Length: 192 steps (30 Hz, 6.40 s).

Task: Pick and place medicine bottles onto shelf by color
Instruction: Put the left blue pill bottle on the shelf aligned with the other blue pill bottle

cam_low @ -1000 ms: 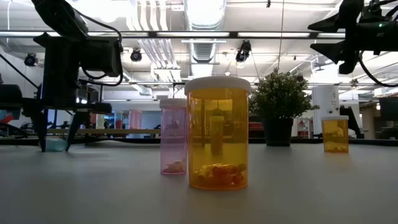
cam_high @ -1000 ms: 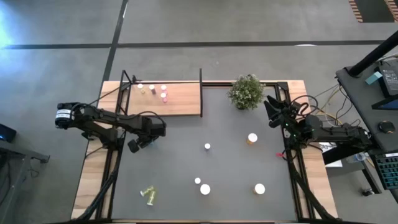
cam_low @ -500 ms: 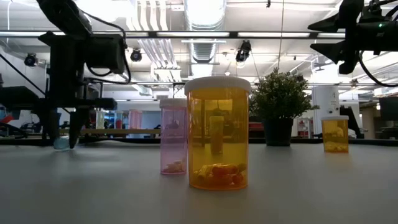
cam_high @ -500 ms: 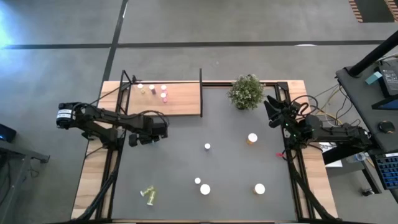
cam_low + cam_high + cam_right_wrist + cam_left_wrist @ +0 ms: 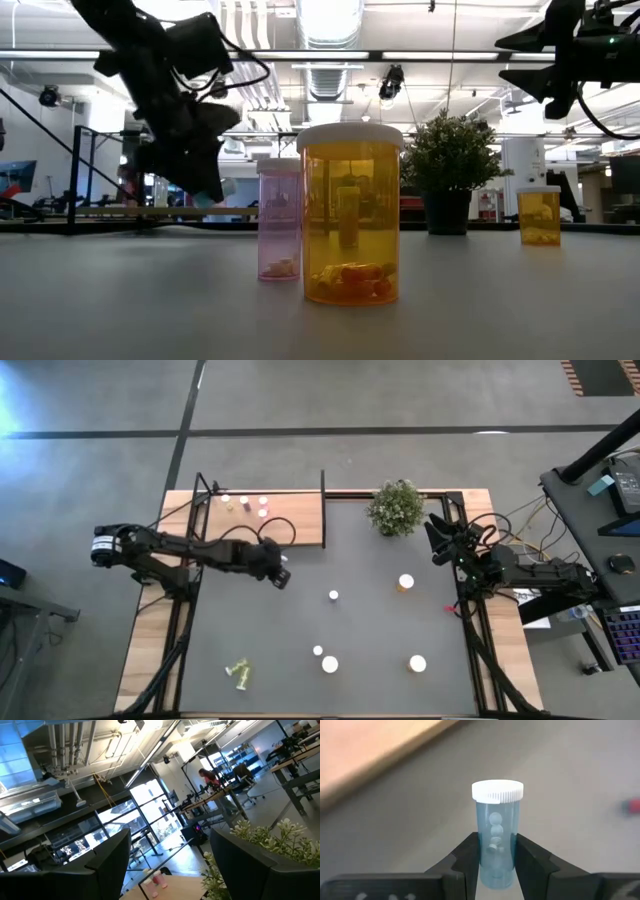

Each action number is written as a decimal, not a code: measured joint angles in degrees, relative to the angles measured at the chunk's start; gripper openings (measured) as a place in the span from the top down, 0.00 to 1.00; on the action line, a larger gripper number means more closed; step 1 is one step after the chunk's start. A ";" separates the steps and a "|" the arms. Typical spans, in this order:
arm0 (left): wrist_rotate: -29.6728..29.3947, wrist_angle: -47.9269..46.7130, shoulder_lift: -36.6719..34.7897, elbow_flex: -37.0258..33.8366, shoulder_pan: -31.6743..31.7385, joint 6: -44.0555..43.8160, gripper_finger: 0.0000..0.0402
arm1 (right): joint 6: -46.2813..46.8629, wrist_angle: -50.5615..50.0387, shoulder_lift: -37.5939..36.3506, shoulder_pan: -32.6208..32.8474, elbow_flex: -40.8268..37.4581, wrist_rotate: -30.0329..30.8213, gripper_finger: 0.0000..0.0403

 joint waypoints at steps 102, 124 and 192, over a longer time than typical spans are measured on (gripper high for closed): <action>-69.44 57.76 23.56 -21.16 3.43 -6.74 0.78 | 0.01 -0.01 0.01 0.02 0.00 0.00 0.35; -65.55 57.95 23.39 -21.09 7.59 -4.76 0.78 | -0.01 0.00 -0.01 0.00 0.00 0.02 0.35; -53.66 58.65 23.52 -20.96 14.43 1.15 0.67 | 0.01 -0.01 0.01 0.02 0.00 0.01 0.35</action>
